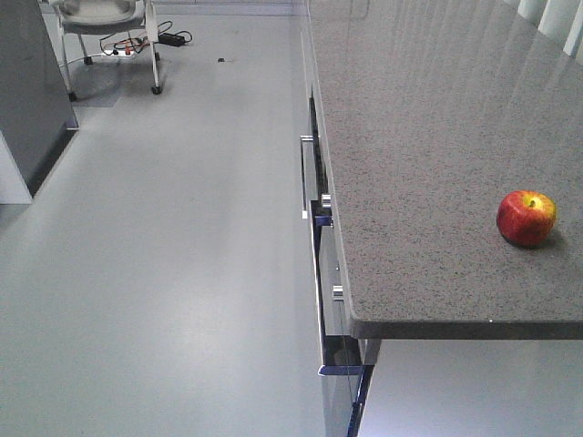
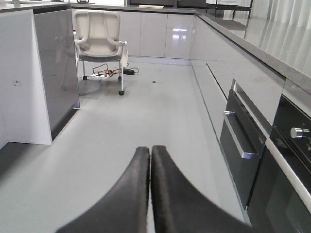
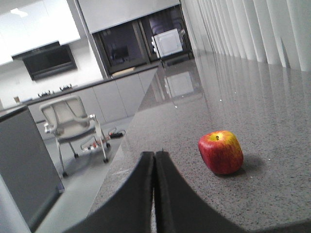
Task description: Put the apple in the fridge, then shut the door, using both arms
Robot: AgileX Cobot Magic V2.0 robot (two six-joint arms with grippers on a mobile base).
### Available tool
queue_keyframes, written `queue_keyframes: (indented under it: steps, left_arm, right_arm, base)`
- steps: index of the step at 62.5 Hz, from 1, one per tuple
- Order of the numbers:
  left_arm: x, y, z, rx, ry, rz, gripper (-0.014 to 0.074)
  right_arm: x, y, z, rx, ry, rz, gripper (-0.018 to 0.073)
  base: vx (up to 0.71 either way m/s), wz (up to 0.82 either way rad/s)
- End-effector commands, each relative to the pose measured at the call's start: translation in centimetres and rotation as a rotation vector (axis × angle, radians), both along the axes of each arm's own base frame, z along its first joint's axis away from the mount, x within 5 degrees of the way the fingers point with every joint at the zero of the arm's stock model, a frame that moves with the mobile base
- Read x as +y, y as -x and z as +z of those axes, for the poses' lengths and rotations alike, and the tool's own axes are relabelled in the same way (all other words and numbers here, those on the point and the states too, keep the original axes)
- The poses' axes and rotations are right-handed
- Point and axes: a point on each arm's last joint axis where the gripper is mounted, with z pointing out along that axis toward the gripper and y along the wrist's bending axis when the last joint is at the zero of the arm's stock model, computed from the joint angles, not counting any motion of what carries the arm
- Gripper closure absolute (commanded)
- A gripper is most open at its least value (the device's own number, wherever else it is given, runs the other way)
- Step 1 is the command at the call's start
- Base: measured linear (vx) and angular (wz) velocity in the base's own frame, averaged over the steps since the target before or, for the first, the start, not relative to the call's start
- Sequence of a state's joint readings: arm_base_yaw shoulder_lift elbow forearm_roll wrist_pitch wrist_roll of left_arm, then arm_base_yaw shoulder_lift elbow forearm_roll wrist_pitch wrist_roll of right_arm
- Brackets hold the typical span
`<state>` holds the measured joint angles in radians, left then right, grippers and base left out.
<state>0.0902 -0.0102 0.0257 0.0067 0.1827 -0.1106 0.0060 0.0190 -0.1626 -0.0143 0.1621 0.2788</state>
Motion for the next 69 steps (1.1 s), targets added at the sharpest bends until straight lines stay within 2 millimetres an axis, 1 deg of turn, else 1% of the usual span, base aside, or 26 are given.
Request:
queue_keyframes:
  steps: [1,2,4,5,6,8,9,10,15,19,22,24,25,26,27,31,37,42,45,52,58,62,69]
  left_arm:
    - [0.0,0.0,-0.2,-0.060,0.009,-0.001,0.0603]
    - [0.0,0.0,-0.2,-0.060,0.009,-0.001,0.0603]
    - [0.0,0.0,-0.2,-0.060,0.009,-0.001,0.0603]
    - [0.0,0.0,-0.2,-0.060,0.009,-0.001,0.0603]
    - [0.0,0.0,-0.2,-0.060,0.009,-0.001,0.0603]
    - [0.0,0.0,-0.2,-0.060,0.009,-0.001,0.0603]
    - [0.0,0.0,-0.2,-0.060,0.009,-0.001,0.0603]
    - [0.0,0.0,-0.2,-0.060,0.009,-0.001,0.0603]
    - [0.0,0.0,-0.2,-0.060,0.009,-0.001,0.0603]
    - [0.0,0.0,-0.2,-0.060,0.009,-0.001,0.0603]
    - [0.0,0.0,-0.2,-0.060,0.009,-0.001,0.0603]
    - [0.0,0.0,-0.2,-0.060,0.009,-0.001,0.0603]
    - [0.0,0.0,-0.2,-0.060,0.009,-0.001,0.0603]
    - [0.0,0.0,-0.2,-0.060,0.009,-0.001,0.0603]
    - [0.0,0.0,-0.2,-0.060,0.009,-0.001,0.0603]
    - [0.0,0.0,-0.2,-0.060,0.009,-0.001,0.0603]
    - [0.0,0.0,-0.2,-0.060,0.009,-0.001,0.0603]
    - [0.0,0.0,-0.2,-0.060,0.009,-0.001,0.0603]
    - [0.0,0.0,-0.2,-0.060,0.009,-0.001,0.0603]
    - [0.0,0.0,-0.2,-0.060,0.009,-0.001,0.0603]
    - [0.0,0.0,-0.2,-0.060,0.009,-0.001,0.0603]
    - [0.0,0.0,-0.2,-0.060,0.009,-0.001,0.0603]
    - [0.0,0.0,-0.2,-0.060,0.009,-0.001,0.0603]
  right_arm:
    - [-0.1,-0.1,3.8,0.028,0.060,-0.013,0.0566]
    - [-0.1,-0.1,4.4,0.035,0.077,-0.016,0.0566]
    - [-0.1,-0.5,5.0,0.061,0.095,-0.018,0.0566]
    - [-0.1,-0.6,5.9,0.066,0.113,-0.020,0.0564]
    - [-0.1,-0.6,6.1,0.069,0.117,-0.021,0.0564]
    - [-0.1,-1.1,7.4,0.081,0.147,-0.022,0.0563]
    - [-0.1,-1.2,7.5,0.086,0.152,-0.022,0.0562]
    - [-0.1,-1.5,8.4,0.092,0.168,-0.022,0.0561]
    - [-0.2,-2.9,10.5,0.115,0.230,-0.023,0.0543]
    - [-0.2,-4.2,11.7,0.134,0.263,-0.021,0.0514]
    - [-0.2,-5.4,12.3,0.156,0.275,-0.019,0.0479]
    - [-0.2,-6.2,12.7,0.170,0.280,-0.019,0.0438]
    - [-0.2,-6.6,12.7,0.183,0.281,-0.018,0.0431]
    - [-0.2,-7.1,13.0,0.193,0.286,-0.018,0.0396]
    - [-0.2,-7.4,13.0,0.205,0.286,-0.016,0.0386]
    - [-0.2,-9.1,13.4,0.255,0.285,-0.012,0.0268]
    - [-0.3,-11.4,13.9,0.295,0.306,-0.012,0.0046]
    - [-0.4,-12.7,14.1,0.296,0.345,-0.021,-0.0107]
    - [-0.4,-13.0,13.8,0.307,0.346,-0.022,-0.0169]
    - [-0.4,-13.6,13.4,0.333,0.333,-0.014,-0.0163]
    - [-0.4,-13.6,13.8,0.326,0.345,-0.019,-0.0153]
    - [-0.5,-13.5,14.4,0.358,0.345,-0.023,-0.0141]
    - [-0.7,-13.9,16.5,0.433,0.344,-0.034,-0.0125]
  base:
    - [0.00,0.00]
    - [0.00,0.00]
    - [0.00,0.00]
    - [0.00,0.00]
    - [0.00,0.00]
    - [0.00,0.00]
    - [0.00,0.00]
    - [0.00,0.00]
    - [0.00,0.00]
    - [0.00,0.00]
    - [0.00,0.00]
    - [0.00,0.00]
    - [0.00,0.00]
    - [0.00,0.00]
    - [0.00,0.00]
    - [0.00,0.00]
    - [0.00,0.00]
    - [0.00,0.00]
    - [0.00,0.00]
    - [0.00,0.00]
    - [0.00,0.00]
    - [0.00,0.00]
    - [0.00,0.00]
